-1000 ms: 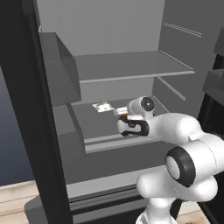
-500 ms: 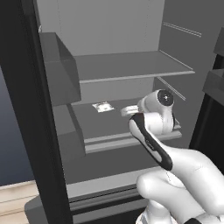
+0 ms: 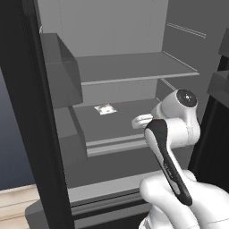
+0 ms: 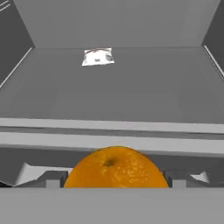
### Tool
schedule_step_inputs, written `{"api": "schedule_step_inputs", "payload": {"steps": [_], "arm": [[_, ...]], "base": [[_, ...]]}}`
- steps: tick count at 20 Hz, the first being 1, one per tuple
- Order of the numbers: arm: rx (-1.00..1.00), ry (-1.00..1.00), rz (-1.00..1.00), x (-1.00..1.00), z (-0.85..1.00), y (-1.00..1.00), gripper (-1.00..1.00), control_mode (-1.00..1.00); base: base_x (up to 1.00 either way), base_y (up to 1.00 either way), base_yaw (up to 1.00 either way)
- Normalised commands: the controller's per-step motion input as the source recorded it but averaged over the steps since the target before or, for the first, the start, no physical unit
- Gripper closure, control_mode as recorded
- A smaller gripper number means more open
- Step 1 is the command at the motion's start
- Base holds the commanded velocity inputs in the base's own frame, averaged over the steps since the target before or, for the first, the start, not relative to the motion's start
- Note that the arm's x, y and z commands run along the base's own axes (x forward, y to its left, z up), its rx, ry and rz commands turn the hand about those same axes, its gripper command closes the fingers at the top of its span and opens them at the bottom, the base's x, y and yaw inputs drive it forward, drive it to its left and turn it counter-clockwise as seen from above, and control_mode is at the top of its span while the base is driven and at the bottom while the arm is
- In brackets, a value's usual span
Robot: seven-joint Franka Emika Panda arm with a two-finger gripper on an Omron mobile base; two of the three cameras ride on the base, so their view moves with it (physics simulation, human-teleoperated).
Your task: Pick the pear and orange from the fridge and place them on the plate next to the blender to make a fruit smoothie.
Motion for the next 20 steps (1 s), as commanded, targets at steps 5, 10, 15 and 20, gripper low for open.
{"api": "schedule_step_inputs", "payload": {"steps": [5, 10, 15, 20], "arm": [[0.00, 0.00, 0.00, -0.99, 0.35, -0.10, 1.00, -1.00], [0.00, 0.00, 0.00, -0.92, 0.44, -0.09, 1.00, -1.00], [0.00, 0.01, 0.00, -0.46, 0.06, -0.01, 1.00, -1.00], [-0.01, 0.01, 0.00, -0.14, -0.08, 0.01, 1.00, -1.00]], "base": [[0.00, 0.00, 0.00], [0.00, 0.00, 0.00], [0.00, 0.00, 0.00], [0.00, 0.00, 0.00]]}}
